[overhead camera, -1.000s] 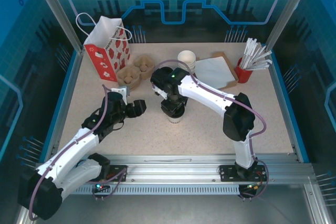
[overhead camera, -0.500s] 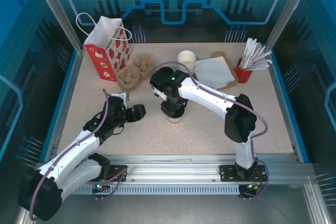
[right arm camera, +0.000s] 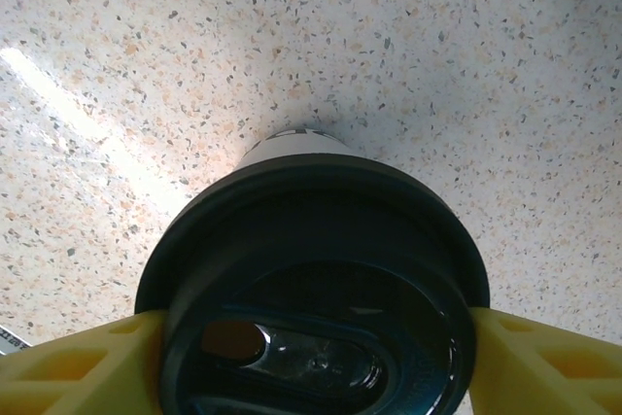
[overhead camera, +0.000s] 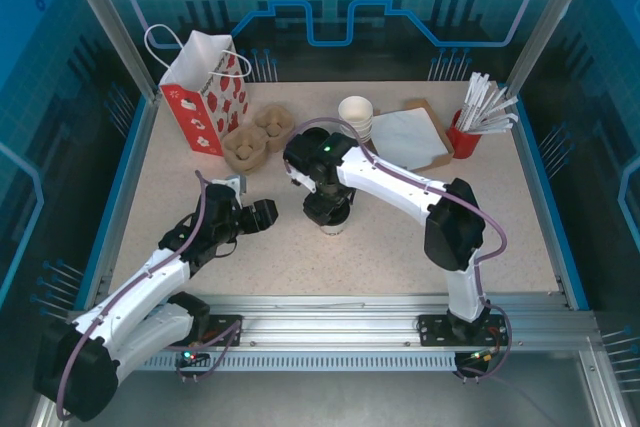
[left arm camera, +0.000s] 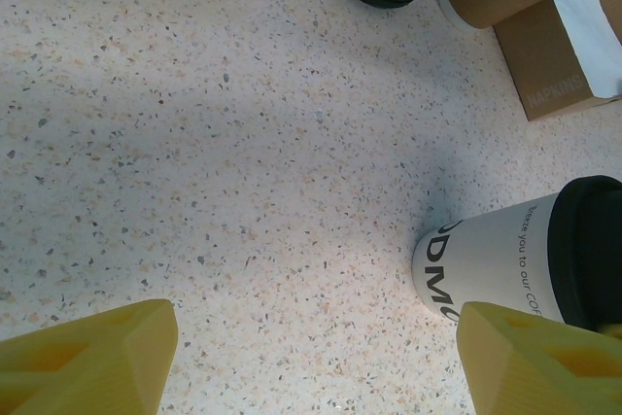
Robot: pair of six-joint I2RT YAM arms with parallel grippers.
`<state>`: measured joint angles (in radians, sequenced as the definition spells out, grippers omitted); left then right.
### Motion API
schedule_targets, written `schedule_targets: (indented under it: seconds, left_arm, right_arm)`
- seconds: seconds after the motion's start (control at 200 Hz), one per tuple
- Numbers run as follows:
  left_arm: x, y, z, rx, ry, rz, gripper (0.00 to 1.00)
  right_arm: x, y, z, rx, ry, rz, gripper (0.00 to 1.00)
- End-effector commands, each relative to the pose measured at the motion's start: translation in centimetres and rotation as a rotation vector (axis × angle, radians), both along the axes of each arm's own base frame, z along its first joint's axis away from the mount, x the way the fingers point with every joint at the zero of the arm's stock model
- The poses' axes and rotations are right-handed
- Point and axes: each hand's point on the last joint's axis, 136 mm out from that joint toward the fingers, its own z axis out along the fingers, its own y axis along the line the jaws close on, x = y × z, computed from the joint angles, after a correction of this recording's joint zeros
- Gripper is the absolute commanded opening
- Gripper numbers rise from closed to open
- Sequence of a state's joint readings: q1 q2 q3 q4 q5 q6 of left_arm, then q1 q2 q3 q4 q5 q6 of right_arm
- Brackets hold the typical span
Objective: Pack the takeout coffee
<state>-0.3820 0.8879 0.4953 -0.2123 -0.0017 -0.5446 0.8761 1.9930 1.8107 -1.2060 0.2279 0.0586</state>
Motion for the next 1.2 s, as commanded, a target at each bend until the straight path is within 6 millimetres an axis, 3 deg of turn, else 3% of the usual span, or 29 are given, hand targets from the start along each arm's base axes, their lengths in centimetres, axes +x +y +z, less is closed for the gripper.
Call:
schedule_targets:
  seconds: [0.0,0.535,0.935,1.051,1.196]
  left_arm:
    - [0.6,-0.7,1.7,-0.042,-0.034,-0.016,0.77]
    - [1.3,-1.8,2.3,-0.066,-0.031,-0.049,0.77]
    - [1.2,-2.2,2.2,-0.082,-0.024,-0.068,0.77]
    - [1.1,-3.2,2.4,-0.114,-0.023,-0.113,0.75]
    - [1.0,-6.0,2.9,-0.242,-0.011,-0.215,0.70]
  right_arm:
    - [-1.5,-0.1,-2.7,-0.049,0.105,0.017,0.78]
    - [-0.1,-0.2,1.2,0.052,0.052,0.000,0.84]
    - [-0.1,0.2,2.4,0.126,0.060,0.004,0.87]
    - [-0.2,0.3,2.7,0.150,0.063,0.006,0.88]
    - [-0.4,0.4,2.6,0.171,0.066,0.004,0.87]
